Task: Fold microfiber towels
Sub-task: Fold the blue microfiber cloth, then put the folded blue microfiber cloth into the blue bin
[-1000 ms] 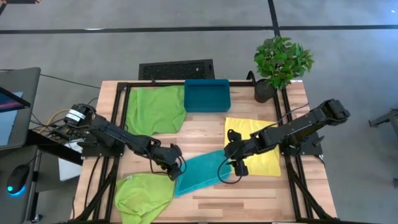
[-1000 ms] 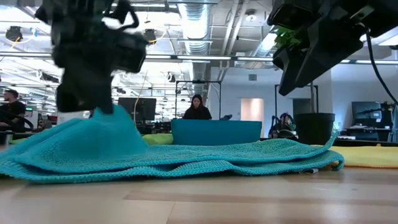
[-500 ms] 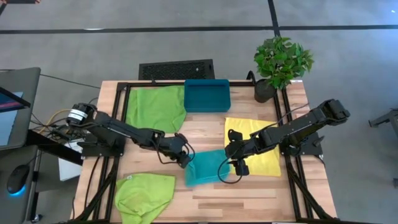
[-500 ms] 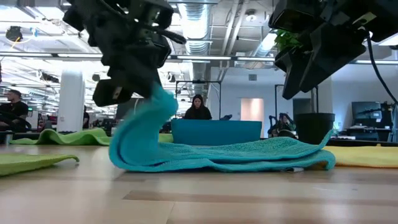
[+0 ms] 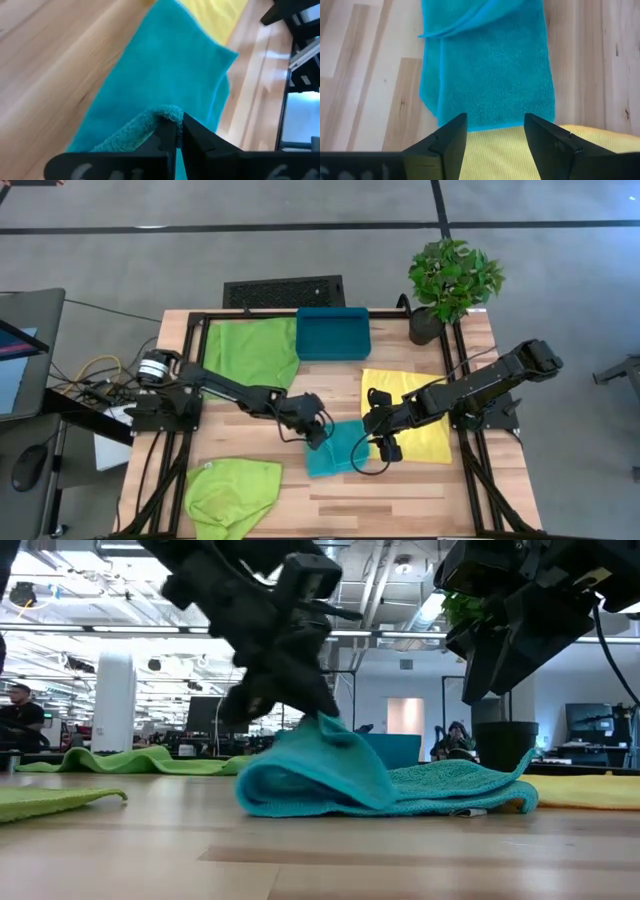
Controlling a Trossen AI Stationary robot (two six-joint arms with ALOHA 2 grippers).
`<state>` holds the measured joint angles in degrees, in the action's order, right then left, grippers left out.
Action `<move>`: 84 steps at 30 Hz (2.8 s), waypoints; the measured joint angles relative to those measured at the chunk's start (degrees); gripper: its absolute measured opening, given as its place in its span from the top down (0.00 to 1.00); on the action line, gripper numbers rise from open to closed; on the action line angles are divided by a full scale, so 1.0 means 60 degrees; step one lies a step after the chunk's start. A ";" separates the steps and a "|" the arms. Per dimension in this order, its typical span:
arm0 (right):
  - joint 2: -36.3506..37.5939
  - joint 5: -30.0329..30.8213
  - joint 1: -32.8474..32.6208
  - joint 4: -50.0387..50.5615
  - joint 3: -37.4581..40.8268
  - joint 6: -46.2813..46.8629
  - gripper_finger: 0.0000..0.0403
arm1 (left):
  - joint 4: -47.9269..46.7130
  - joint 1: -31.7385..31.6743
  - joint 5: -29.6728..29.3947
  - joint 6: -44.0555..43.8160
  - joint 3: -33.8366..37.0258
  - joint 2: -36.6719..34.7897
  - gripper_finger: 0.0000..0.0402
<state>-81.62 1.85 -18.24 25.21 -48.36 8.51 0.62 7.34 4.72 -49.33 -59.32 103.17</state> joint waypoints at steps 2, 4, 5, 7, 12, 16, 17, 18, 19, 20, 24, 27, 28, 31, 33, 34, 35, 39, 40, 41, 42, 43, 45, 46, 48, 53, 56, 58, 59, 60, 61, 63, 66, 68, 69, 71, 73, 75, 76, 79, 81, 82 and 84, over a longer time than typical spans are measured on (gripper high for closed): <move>0.0000 0.0007 0.0000 0.0025 0.0004 0.0000 0.45 | -0.0002 -0.0074 0.0121 0.0343 -0.0434 0.0298 1.00; 0.0000 0.0007 0.0000 0.0014 0.0000 0.0002 0.45 | 0.0015 -0.0130 0.0157 0.0651 -0.0841 0.0510 1.00; 0.0000 0.0010 0.0000 0.0056 0.0000 0.0002 0.45 | -0.0018 -0.0167 0.0173 0.0778 -0.1038 0.0617 1.00; 0.0000 0.0015 0.0000 0.0066 0.0000 0.0004 0.45 | -0.0156 -0.0242 0.0177 0.1016 -0.1336 0.0736 1.00; 0.0000 0.0028 0.0000 0.0203 0.0000 0.0006 0.45 | -0.0173 -0.0377 0.0174 0.1336 -0.1856 0.1118 1.00; 0.0131 0.0029 0.0000 0.0311 -0.0011 0.0008 0.45 | -0.0048 -0.0510 0.0135 0.1436 -0.1914 0.1280 1.00; 0.0187 0.0029 0.0000 0.0347 -0.0003 0.0011 0.45 | -0.0042 -0.0544 0.0088 0.1445 -0.1914 0.1281 1.00; 0.0292 0.0031 0.0000 0.0457 0.0013 0.0009 0.45 | -0.0003 -0.0567 0.0019 0.1504 -0.1914 0.1297 1.00; 0.0360 0.0030 0.0000 0.0409 0.0009 0.0010 0.45 | 0.0048 -0.0583 -0.0063 0.1558 -0.1914 0.1328 1.00; 0.0443 0.0029 0.0000 0.0351 -0.0004 0.0010 0.45 | 0.0040 -0.0599 -0.0132 0.1609 -0.1914 0.1353 1.00; 0.0730 0.0033 0.0000 0.0439 -0.0003 0.0011 0.45 | 0.0181 -0.0647 -0.0175 0.1622 -0.1925 0.1423 1.00; 0.0836 0.0030 -0.0001 0.0443 0.0000 0.0011 0.45 | 0.0073 -0.0660 -0.0176 0.1636 -0.1907 0.1459 1.00; 0.0838 0.0033 0.0000 0.0452 0.0000 0.0011 0.45 | 0.0100 -0.0660 -0.0176 0.1713 -0.1907 0.1456 1.00; 0.0838 0.0033 0.0000 0.0448 0.0000 0.0011 0.45 | 0.0205 -0.0660 -0.0189 0.1919 -0.1907 0.1455 1.00; 0.0820 0.0033 0.0000 0.0456 0.0000 0.0011 0.45 | 0.0511 -0.0660 -0.0104 0.1937 -0.1907 0.1454 1.00; 0.0810 0.0032 0.0000 0.0448 0.0000 0.0011 0.45 | 0.0632 -0.0660 -0.0055 0.1943 -0.1911 0.1444 1.00; 0.0805 0.0033 0.0000 0.0460 0.0000 0.0009 0.45 | 0.0653 -0.0660 -0.0045 0.1974 -0.1911 0.1444 1.00; 0.0805 0.0033 -0.0001 0.0464 0.0000 0.0010 0.45 | 0.0653 -0.0660 -0.0193 0.2409 -0.1911 0.1444 0.98; 0.0805 0.0033 0.0000 0.0462 0.0000 0.0008 0.45 | 0.0668 -0.0660 -0.0186 0.2467 -0.1911 0.1444 0.97; 0.0805 0.0033 0.0000 0.0462 0.0000 0.0011 0.45 | 0.0662 -0.0660 -0.0169 0.2549 -0.1911 0.1444 0.95; 0.0802 0.0033 0.0000 0.0462 0.0000 0.0011 0.45 | 0.0657 -0.0652 -0.0154 0.2640 -0.1911 0.1444 0.93; 0.0801 0.0033 0.0000 0.0462 0.0000 0.0011 0.45 | 0.0661 -0.0634 -0.0154 0.2702 -0.1911 0.1444 0.90; 0.0801 0.0033 0.0000 0.0462 0.0000 0.0008 0.45 | 0.0678 -0.0606 -0.0169 0.2801 -0.1911 0.1444 0.85; 0.0801 0.0033 0.0000 0.0462 0.0000 0.0009 0.45 | 0.0695 -0.0595 -0.0173 0.2836 -0.1911 0.1444 0.82; 0.0801 0.0032 0.0000 0.0462 0.0000 0.0008 0.45 | 0.0789 -0.0591 -0.0169 0.2890 -0.1911 0.1444 0.77; 0.0801 0.0033 0.0000 0.0462 0.0000 0.0011 0.45 | 0.0833 -0.0595 -0.0169 0.3074 -0.1911 0.1430 0.65; 0.0801 0.0033 0.0000 0.0466 0.0000 0.0011 0.45 | 0.0838 -0.0602 0.0037 0.3735 -0.1907 0.1354 0.62; 0.0801 0.0033 0.0000 0.0470 0.0000 0.0011 0.45 | 0.0547 -0.0598 0.0353 0.4087 -0.1904 0.1225 0.61; 0.0801 0.0033 0.0000 0.0473 0.0000 0.0011 0.45 | 0.0359 -0.0598 0.0430 0.4136 -0.1903 0.1151 0.61; 0.0798 0.0030 0.0000 0.0476 0.0000 0.0011 0.45 | 0.0035 -0.0609 0.0436 0.4147 -0.1907 0.1030 0.61; 0.0794 0.0032 0.0000 0.0477 0.0000 0.0011 0.45 | -0.0504 -0.0640 0.0429 0.4116 -0.1907 0.0895 0.60; 0.0794 0.0030 0.0000 0.0459 0.0000 0.0011 0.45 | -0.1412 -0.0715 0.0254 0.3816 -0.1907 0.0688 0.60; 0.0794 0.0033 0.0000 0.0452 0.0000 0.0011 0.45 | -0.2689 -0.0755 -0.0230 0.2999 -0.1907 0.0497 0.60; 0.0794 0.0033 0.0000 0.0448 0.0000 0.0011 0.45 | -0.3395 -0.0714 -0.0324 0.2383 -0.1907 0.0464 0.60; 0.0794 0.0033 0.0000 0.0448 0.0000 0.0011 0.45 | -0.3780 -0.0656 -0.0328 0.2100 -0.1907 0.0464 0.60; 0.0794 0.0030 0.0000 0.0448 0.0000 0.0011 0.45 | -0.4549 -0.0491 -0.0327 0.1631 -0.1900 0.0464 0.60; 0.0794 0.0029 0.0000 0.0448 0.0000 0.0010 0.45 | -0.5043 -0.0267 -0.0450 0.1224 -0.1900 0.0468 0.60; 0.0794 0.0029 0.0000 0.0448 0.0000 0.0007 0.45 | -0.5387 -0.0019 -0.0661 0.0752 -0.1900 0.0468 0.60; 0.0794 0.0029 0.0000 0.0448 0.0000 0.0007 0.45 | -0.5426 0.0114 -0.0741 0.0550 -0.1900 0.0467 0.60; 0.0794 0.0029 0.0000 0.0448 0.0000 0.0004 0.45 | -0.5403 0.0426 -0.0744 -0.0105 -0.1876 0.0450 0.60; 0.0794 0.0029 -0.0001 0.0448 0.0000 -0.0001 0.45 | -0.5053 0.0563 -0.0670 -0.0589 -0.1633 0.0450 0.60; 0.0794 0.0029 -0.0007 0.0448 0.0000 -0.0024 0.45 | -0.4799 0.0612 -0.0669 -0.0815 -0.1473 0.0462 0.60; 0.0794 0.0029 -0.0022 0.0448 0.0000 -0.0166 0.45 | -0.4166 0.0637 -0.0668 -0.1151 -0.1209 0.0468 0.60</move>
<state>-76.86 2.02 -18.37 27.90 -48.36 7.52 -24.38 11.16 0.71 -56.23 -66.57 105.97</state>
